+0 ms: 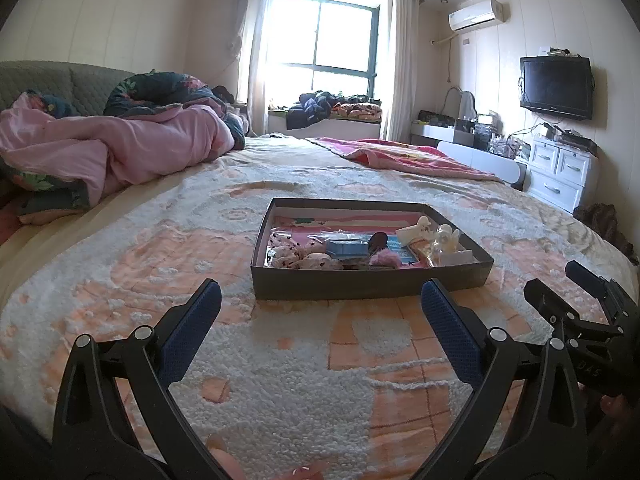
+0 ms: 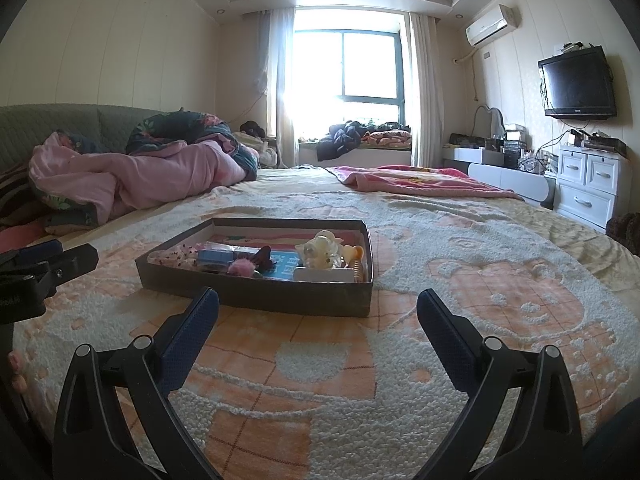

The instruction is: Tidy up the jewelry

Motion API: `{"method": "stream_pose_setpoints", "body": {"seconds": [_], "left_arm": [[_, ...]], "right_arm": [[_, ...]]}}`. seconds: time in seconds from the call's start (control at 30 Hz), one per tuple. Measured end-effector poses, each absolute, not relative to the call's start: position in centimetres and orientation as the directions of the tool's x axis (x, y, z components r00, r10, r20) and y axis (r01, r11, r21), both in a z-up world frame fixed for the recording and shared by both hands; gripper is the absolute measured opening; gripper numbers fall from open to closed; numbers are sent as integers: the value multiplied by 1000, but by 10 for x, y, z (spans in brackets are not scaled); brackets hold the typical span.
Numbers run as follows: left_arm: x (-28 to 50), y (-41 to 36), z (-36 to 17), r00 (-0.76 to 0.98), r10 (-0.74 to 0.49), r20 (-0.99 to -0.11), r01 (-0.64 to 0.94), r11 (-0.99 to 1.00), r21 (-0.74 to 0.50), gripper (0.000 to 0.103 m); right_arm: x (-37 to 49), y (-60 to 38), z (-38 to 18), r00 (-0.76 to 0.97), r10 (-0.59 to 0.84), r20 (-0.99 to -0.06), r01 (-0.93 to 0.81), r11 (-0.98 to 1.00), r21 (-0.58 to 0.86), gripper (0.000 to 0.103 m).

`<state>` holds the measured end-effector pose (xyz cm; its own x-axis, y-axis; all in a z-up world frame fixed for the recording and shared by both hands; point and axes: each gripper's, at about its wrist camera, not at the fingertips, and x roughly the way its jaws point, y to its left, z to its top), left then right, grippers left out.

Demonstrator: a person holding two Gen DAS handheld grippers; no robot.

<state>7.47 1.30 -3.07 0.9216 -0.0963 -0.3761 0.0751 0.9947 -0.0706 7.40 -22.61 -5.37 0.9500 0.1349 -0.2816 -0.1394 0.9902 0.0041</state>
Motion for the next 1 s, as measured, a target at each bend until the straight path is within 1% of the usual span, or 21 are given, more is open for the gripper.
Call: {"method": "stream_pose_setpoints", "body": {"seconds": [0.3, 0.6, 0.87, 1.0], "left_arm": [[75, 11, -31, 923, -78, -377, 62, 997, -54, 92], [77, 15, -33, 914, -80, -397, 55, 996, -73, 92], [73, 15, -29, 921, -78, -381, 57, 996, -67, 92], [74, 14, -30, 919, -75, -388, 53, 996, -67, 92]], "right_arm": [[73, -227, -56, 949, 130, -287, -135, 991, 4, 96], [74, -228, -56, 949, 122, -290, -128, 992, -1, 96], [75, -229, -55, 949, 118, -293, -125, 992, -6, 96], [74, -230, -55, 949, 116, -293, -122, 992, -3, 96]]}}
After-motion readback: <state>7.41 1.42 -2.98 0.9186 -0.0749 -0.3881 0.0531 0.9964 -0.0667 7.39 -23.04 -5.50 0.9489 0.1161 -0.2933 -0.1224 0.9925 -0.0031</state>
